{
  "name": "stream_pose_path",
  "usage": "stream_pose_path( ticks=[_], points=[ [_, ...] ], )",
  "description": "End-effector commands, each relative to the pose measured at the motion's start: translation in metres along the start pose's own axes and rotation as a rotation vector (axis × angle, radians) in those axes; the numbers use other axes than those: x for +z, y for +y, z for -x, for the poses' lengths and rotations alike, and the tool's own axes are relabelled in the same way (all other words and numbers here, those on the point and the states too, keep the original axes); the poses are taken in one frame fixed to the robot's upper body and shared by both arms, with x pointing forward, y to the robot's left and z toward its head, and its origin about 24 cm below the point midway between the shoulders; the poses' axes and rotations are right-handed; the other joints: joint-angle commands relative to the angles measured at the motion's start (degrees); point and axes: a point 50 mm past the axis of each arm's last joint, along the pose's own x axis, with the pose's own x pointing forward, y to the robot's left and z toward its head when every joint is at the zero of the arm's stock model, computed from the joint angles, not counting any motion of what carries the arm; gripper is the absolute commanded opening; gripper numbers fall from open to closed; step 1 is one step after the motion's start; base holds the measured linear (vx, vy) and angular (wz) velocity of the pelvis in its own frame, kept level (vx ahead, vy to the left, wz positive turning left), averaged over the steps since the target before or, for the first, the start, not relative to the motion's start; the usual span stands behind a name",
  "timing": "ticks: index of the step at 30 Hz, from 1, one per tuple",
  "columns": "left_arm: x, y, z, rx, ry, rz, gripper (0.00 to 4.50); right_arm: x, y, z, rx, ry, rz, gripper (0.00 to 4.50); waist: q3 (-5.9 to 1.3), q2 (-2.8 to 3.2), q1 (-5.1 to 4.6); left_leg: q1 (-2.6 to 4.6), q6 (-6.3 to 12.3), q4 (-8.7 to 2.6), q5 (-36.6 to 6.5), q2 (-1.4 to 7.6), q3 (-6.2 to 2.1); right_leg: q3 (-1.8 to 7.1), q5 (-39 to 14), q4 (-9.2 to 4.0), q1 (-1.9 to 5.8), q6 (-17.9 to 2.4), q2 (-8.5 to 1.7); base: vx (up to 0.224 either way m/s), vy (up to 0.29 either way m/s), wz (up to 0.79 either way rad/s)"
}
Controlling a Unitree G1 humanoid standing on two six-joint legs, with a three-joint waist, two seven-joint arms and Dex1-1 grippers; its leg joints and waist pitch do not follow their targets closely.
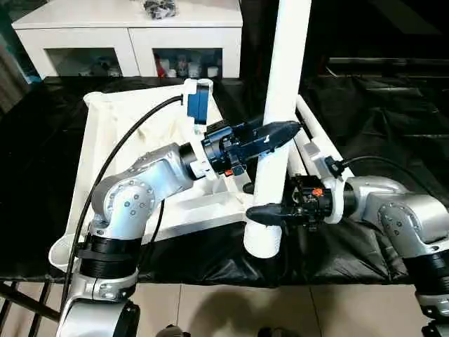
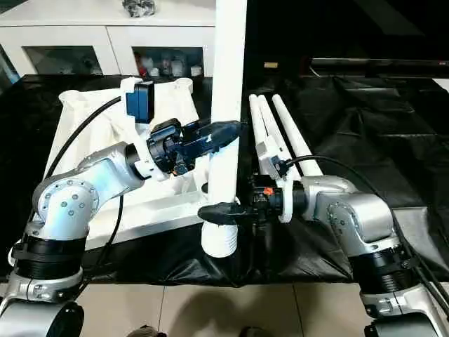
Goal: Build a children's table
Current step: Insert table leg to table base
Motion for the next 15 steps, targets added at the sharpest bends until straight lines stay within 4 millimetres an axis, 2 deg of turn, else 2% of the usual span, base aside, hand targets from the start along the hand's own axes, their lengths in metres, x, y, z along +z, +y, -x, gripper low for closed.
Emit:
stream_pose_path(
  ticks=[1, 3, 8, 9, 10, 12, 14, 15],
  points=[
    [0.0055, -0.0034, -0.0049, -0.036, -0.002, -0.019, 1.8, 0.0008, -0.0031, 0.0005, -0.024, 0.019, -0.004, 3.05, -4.25, -0.93, 0.06, 0.34, 3.28, -3.86, -11.11, -0.17, 0.95, 0.92, -27.86, -4.58, 3.56, -5.18, -2.48, 0.0, 0.0, 0.0],
    [0.005, -0.0045, -0.0059, -0.04, 0.008, -0.029, 1.8, -0.0007, -0.0025, -0.0007, -0.018, 0.022, -0.01, 2.74, -4.27, -0.97, 0.07, 0.38, 3.27, -3.86, -11.13, -0.15, 0.95, 0.93, -27.9, -4.57, 3.55, -5.22, -2.51, 0.0, 0.0, 0.0],
    [0.0036, -0.0057, -0.0078, -0.048, 0.02, -0.041, 1.8, -0.0032, -0.0024, -0.0025, -0.014, 0.03, -0.009, 2.47, -4.25, -1.04, 0.06, 0.33, 3.24, -3.84, -11.09, -0.18, 0.98, 0.96, -28.18, -4.6, 3.57, -4.99, -2.55, 0.0, 0.0, 0.0],
    [0.0032, -0.0061, -0.0084, -0.051, 0.023, -0.045, 1.8, -0.0034, -0.0023, -0.003, -0.012, 0.033, 0.003, 2.23, -4.26, -0.95, 0.08, 0.36, 3.21, -3.84, -11.08, -0.16, 0.98, 0.97, -28.34, -4.64, 3.54, -4.95, -2.56, 0.0, 0.0, 0.0],
    [0.0031, -0.0062, -0.0085, -0.051, 0.024, -0.046, 1.8, -0.0035, -0.0022, -0.0031, -0.012, 0.033, 0.007, 2.23, -4.24, -0.96, 0.07, 0.34, 3.15, -3.86, -11.15, -0.13, 0.95, 0.96, -28.27, -4.61, 3.54, -4.99, -2.56, 0.0, 0.0, 0.0],
    [0.0023, -0.0059, -0.0084, -0.05, 0.03, -0.049, 1.8, -0.0037, -0.0031, -0.0037, -0.027, 0.036, 0.013, 2.79, -4.26, -0.9, 0.05, 0.32, 3.11, -3.87, -11.16, -0.14, 0.93, 0.97, -27.99, -4.54, 3.57, -5.09, -2.57, 0.0, 0.0, 0.0],
    [0.0018, -0.0056, -0.0085, -0.049, 0.034, -0.051, 1.8, -0.004, -0.0031, -0.0044, -0.03, 0.036, 0.016, 2.69, -4.21, -0.9, 0.0, 0.36, 3.1, -3.92, -11.38, -0.13, 0.92, 0.94, -28.19, -4.63, 3.54, -5.05, -2.55, 0.0, 0.0, 0.0],
    [0.0017, -0.0055, -0.0085, -0.05, 0.037, -0.053, 1.8, -0.0041, -0.0036, -0.0047, -0.036, 0.035, 0.02, 2.83, -4.26, -0.86, 0.02, 0.36, 3.01, -3.89, -11.32, -0.14, 0.93, 0.97, -28.19, -4.61, 3.56, -5.06, -2.58, 0.0, 0.0, 0.0]
  ],
)
